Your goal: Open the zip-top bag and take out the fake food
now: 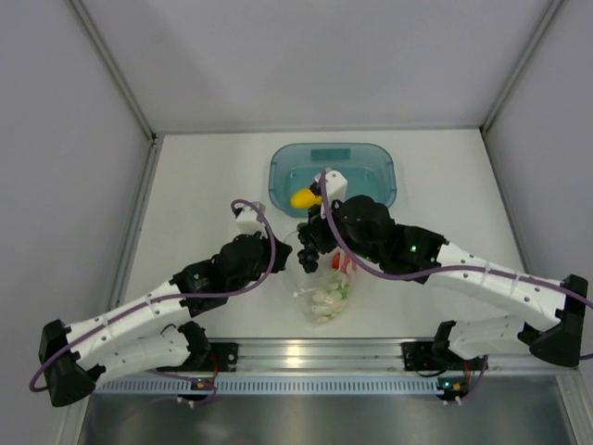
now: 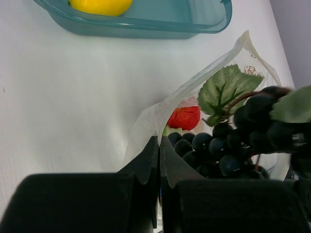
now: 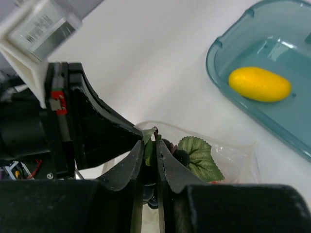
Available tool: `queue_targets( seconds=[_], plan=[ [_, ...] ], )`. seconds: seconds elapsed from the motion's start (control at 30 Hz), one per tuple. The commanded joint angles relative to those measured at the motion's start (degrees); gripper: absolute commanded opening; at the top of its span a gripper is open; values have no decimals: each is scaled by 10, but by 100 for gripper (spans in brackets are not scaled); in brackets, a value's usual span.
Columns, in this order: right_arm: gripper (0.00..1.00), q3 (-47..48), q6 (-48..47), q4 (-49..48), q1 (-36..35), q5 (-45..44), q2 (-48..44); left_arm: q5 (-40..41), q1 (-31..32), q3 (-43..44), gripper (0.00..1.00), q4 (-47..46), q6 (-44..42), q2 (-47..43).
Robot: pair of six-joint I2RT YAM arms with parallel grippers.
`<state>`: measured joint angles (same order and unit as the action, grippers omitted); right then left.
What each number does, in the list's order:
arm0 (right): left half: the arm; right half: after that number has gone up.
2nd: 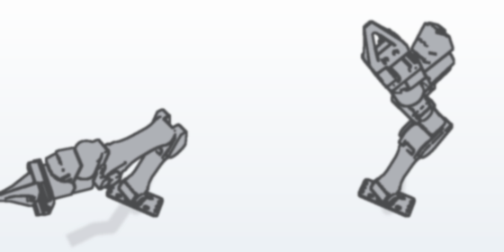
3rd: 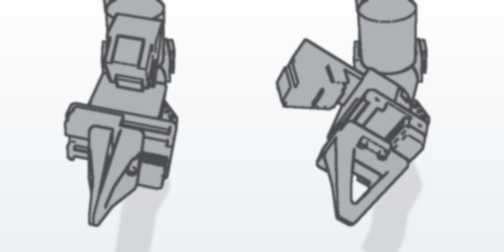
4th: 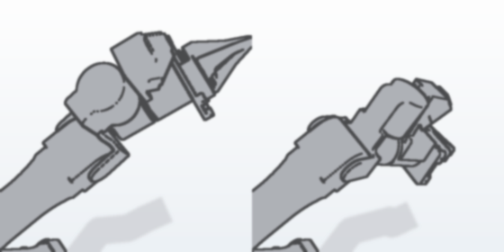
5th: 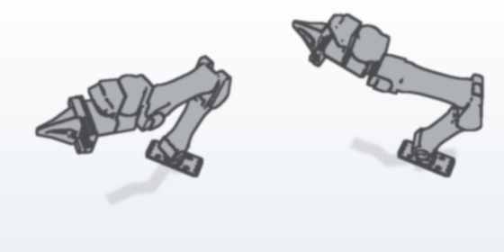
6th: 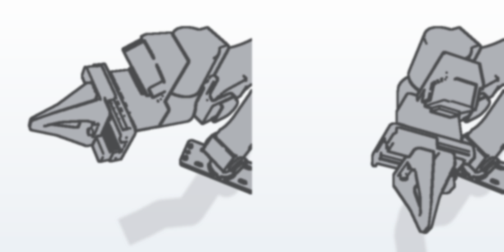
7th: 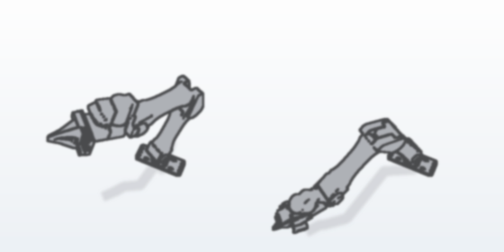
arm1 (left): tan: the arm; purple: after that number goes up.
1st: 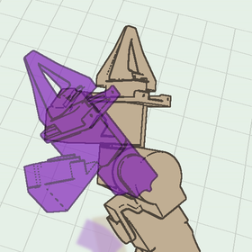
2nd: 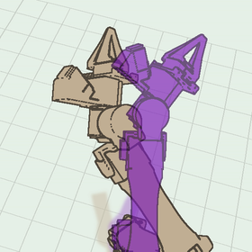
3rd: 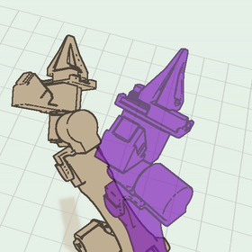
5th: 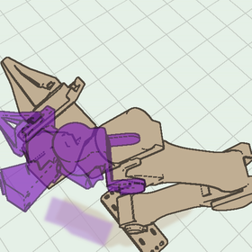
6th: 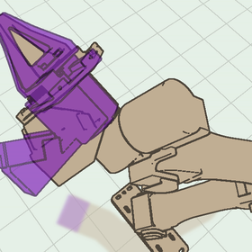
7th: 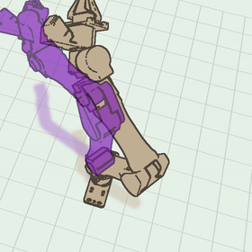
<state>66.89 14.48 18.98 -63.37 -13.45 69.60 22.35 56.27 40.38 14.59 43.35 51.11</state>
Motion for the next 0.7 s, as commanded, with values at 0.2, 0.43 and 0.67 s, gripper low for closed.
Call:
queue_targets(
  seconds=[0.2, 0.43, 0.67],
  plan=[
    [0, 132, -66, 17, -10, -40, -22, 8, 2, 12, 0, -16, 0, -11],
    [0, 199, -110, 46, 32, -92, -8, 34, 1, 18, 0, 16, -1, -18],
    [0, 196, -89, 30, 215, -12, -3, 71, 1, 15, 0, 56, -6, -50]
  ],
)
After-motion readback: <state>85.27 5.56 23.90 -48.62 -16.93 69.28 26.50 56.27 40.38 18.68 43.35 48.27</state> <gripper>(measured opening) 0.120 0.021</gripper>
